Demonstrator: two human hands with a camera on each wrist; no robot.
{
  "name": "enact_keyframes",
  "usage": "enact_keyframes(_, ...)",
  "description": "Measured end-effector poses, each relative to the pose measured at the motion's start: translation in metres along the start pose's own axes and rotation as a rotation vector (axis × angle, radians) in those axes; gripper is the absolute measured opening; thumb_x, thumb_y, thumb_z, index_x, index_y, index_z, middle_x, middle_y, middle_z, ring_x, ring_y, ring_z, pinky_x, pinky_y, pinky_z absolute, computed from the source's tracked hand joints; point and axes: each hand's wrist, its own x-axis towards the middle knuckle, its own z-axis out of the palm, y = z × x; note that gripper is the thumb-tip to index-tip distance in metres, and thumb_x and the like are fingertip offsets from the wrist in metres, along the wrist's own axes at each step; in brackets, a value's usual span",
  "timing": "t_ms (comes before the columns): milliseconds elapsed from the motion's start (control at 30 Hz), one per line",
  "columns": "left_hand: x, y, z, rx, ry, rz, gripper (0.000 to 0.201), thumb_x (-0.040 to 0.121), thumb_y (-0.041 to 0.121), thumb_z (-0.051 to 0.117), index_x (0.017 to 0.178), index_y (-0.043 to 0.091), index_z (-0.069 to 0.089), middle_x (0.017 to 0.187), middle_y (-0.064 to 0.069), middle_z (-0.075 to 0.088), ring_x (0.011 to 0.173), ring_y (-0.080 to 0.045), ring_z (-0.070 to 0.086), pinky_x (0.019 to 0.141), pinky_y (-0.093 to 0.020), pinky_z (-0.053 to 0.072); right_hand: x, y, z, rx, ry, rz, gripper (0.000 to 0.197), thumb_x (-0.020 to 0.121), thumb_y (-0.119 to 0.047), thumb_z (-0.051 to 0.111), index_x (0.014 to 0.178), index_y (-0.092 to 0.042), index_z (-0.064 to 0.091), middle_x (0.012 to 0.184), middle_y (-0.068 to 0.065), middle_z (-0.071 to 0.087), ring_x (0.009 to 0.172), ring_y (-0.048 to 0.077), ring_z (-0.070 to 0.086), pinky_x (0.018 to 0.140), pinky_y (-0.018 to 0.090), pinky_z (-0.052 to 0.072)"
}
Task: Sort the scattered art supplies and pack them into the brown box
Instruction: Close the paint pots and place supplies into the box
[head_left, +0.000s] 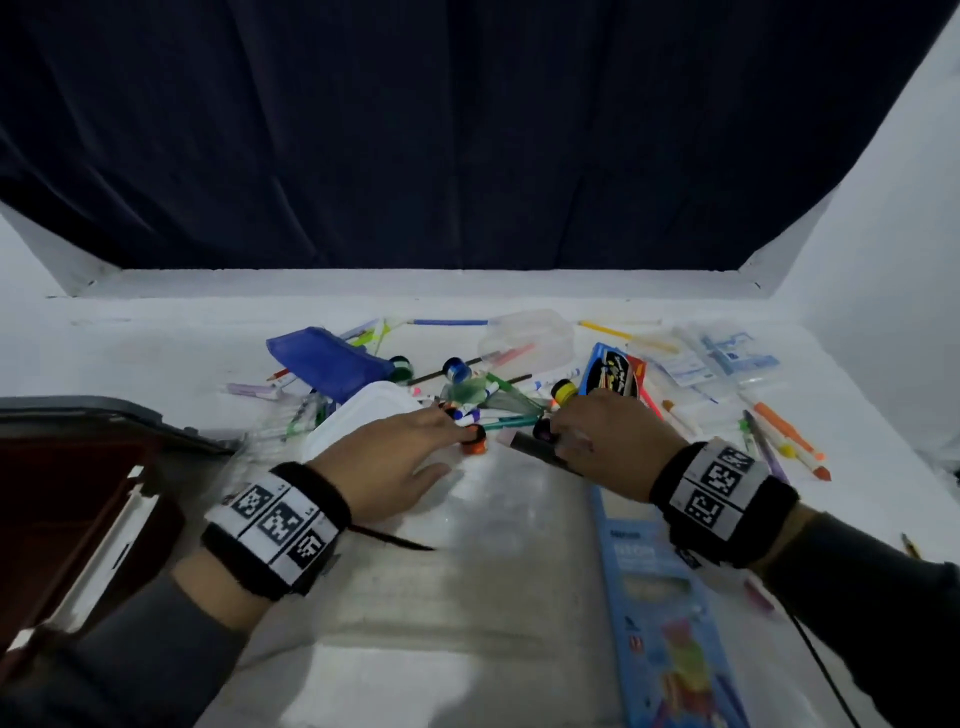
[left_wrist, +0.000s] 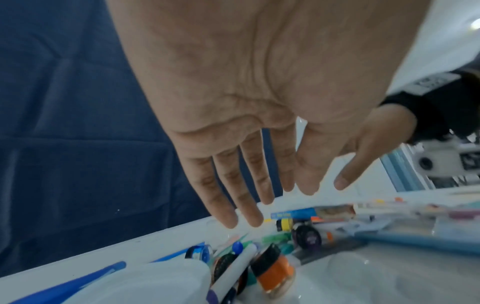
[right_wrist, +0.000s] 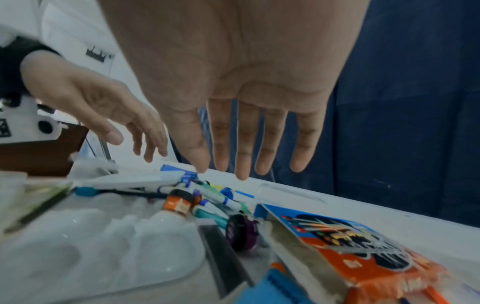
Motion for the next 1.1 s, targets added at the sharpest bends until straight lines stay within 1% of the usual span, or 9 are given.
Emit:
enact_keyframes(133, 0.052, -0.007, 0.016, 0.074, -0.104, -0.015, 0.041, 0.094, 0.010, 0.053, 0.132, 0.024, 0.058, 0.129, 0.002, 0.055, 0.117, -0.019, 0.054, 0.099, -0.033, 0.045, 0.041, 0.023, 0.009, -0.157, -0.082, -0.072, 0.023, 0.092, -0.023, 0.051, 0.112, -0.018, 0.061, 0.107, 0.006, 0.058, 0.104, 0.029, 0.053, 0.083, 0.045, 0.050)
enact_keyframes(267, 0.076, -0.015, 0.025, 0.072, -0.183, -0.094, 0.045, 0.086, 0.007, 0.058, 0.128, 0.022, 0.061, 0.125, -0.002, 0.056, 0.114, -0.021, 0.054, 0.100, -0.036, 0.045, 0.066, 0.031, 0.017, -0.301, -0.191, -0.124, 0.029, 0.096, -0.028, 0.047, 0.123, -0.020, 0.053, 0.119, 0.009, 0.052, 0.113, 0.032, 0.048, 0.087, 0.043, 0.044)
enact_keyframes(400, 0.084, -0.015, 0.029, 0.057, -0.200, -0.127, 0.038, 0.081, 0.004, 0.062, 0.117, 0.015, 0.069, 0.120, -0.008, 0.059, 0.111, -0.027, 0.056, 0.098, -0.037, 0.047, 0.078, 0.036, 0.024, -0.341, -0.280, -0.127, 0.032, 0.094, -0.028, 0.050, 0.126, -0.023, 0.050, 0.119, 0.010, 0.055, 0.115, 0.034, 0.052, 0.093, 0.050, 0.040)
enact_keyframes(533, 0.080, -0.012, 0.029, 0.045, -0.172, -0.183, 0.033, 0.084, 0.010, 0.064, 0.115, 0.018, 0.071, 0.123, -0.006, 0.058, 0.114, -0.024, 0.055, 0.099, -0.036, 0.046, 0.079, 0.038, 0.029, -0.359, -0.237, -0.156, 0.031, 0.097, -0.025, 0.048, 0.127, -0.024, 0.051, 0.119, 0.010, 0.058, 0.114, 0.034, 0.054, 0.100, 0.053, 0.036)
enact_keyframes(633, 0.069, -0.005, 0.025, 0.039, -0.066, -0.169, 0.023, 0.084, 0.020, 0.069, 0.105, 0.028, 0.072, 0.113, 0.003, 0.058, 0.104, -0.013, 0.054, 0.091, -0.028, 0.045, 0.079, 0.036, 0.029, -0.312, -0.151, -0.152, 0.030, 0.098, -0.027, 0.047, 0.128, -0.027, 0.049, 0.117, 0.008, 0.062, 0.113, 0.032, 0.055, 0.101, 0.051, 0.036)
enact_keyframes(700, 0.061, 0.004, 0.017, 0.046, 0.039, -0.148, 0.019, 0.085, 0.027, 0.069, 0.102, 0.033, 0.072, 0.104, 0.008, 0.057, 0.090, 0.002, 0.043, 0.079, -0.007, 0.034, 0.079, 0.033, 0.025, -0.243, -0.091, -0.136, 0.033, 0.096, -0.036, 0.050, 0.128, -0.028, 0.047, 0.116, 0.007, 0.063, 0.111, 0.030, 0.056, 0.096, 0.044, 0.039)
enact_keyframes(767, 0.052, 0.013, 0.008, 0.045, 0.135, -0.167, 0.023, 0.081, 0.030, 0.072, 0.103, 0.036, 0.072, 0.099, 0.011, 0.056, 0.082, 0.005, 0.038, 0.074, 0.000, 0.030, 0.076, 0.030, 0.021, -0.185, -0.031, -0.136, 0.036, 0.096, -0.043, 0.050, 0.127, -0.026, 0.048, 0.115, 0.006, 0.062, 0.110, 0.030, 0.057, 0.090, 0.040, 0.040)
enact_keyframes(967, 0.012, 0.030, -0.007, -0.257, 0.507, -0.323, 0.040, 0.073, 0.019, 0.085, 0.108, 0.034, 0.073, 0.099, 0.011, 0.059, 0.090, -0.007, 0.061, 0.071, -0.010, 0.046, 0.044, 0.008, 0.004, 0.220, 0.166, -0.208, 0.035, 0.089, -0.051, 0.060, 0.105, -0.020, 0.060, 0.102, -0.002, 0.057, 0.098, 0.019, 0.054, 0.083, 0.036, 0.045)
enact_keyframes(1100, -0.023, 0.046, -0.003, -0.363, 0.589, -0.365, 0.038, 0.073, 0.020, 0.087, 0.105, 0.037, 0.073, 0.100, 0.016, 0.063, 0.094, -0.008, 0.065, 0.072, -0.012, 0.048, 0.009, -0.007, 0.001, 0.414, 0.139, -0.215, 0.037, 0.084, -0.061, 0.058, 0.097, -0.027, 0.064, 0.091, -0.012, 0.052, 0.086, 0.007, 0.048, 0.079, 0.029, 0.042)
